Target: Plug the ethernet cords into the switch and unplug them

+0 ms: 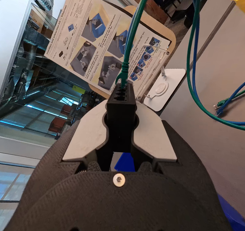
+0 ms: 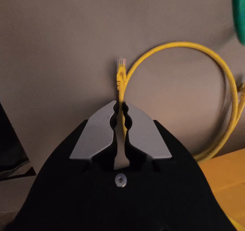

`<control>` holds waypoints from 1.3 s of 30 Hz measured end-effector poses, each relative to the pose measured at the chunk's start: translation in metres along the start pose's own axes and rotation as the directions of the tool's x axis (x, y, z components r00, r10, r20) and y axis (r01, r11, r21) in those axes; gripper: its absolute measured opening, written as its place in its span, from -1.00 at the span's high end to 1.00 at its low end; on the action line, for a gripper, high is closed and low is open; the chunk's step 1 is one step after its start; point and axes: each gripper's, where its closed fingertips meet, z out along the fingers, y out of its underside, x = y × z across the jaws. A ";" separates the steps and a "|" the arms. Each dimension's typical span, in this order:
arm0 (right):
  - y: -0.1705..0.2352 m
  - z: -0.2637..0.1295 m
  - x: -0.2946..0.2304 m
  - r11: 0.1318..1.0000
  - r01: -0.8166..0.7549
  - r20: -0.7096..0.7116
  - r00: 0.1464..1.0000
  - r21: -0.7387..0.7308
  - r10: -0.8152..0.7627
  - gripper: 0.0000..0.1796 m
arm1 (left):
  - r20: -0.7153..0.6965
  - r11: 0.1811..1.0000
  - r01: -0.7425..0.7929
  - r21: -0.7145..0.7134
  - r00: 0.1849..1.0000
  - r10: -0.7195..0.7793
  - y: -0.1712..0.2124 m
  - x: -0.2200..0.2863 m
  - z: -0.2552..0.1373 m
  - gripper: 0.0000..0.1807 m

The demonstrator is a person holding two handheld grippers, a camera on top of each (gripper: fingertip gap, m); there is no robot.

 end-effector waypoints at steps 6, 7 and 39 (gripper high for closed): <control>-0.048 -0.051 -0.010 0.945 -0.170 0.108 0.984 0.281 0.145 0.92 | 0.026 0.999 0.036 -0.004 0.999 -0.036 0.007 -0.012 -0.006 0.67; -0.058 -0.069 -0.006 0.919 -0.201 0.121 0.978 0.340 0.170 0.93 | 0.027 0.999 0.039 -0.005 0.999 -0.039 0.007 -0.013 -0.006 0.67; 0.032 -0.319 0.161 0.240 -0.431 0.153 0.698 0.870 0.699 0.93 | -0.004 0.998 0.061 -0.006 0.998 -0.061 0.012 -0.010 -0.003 0.67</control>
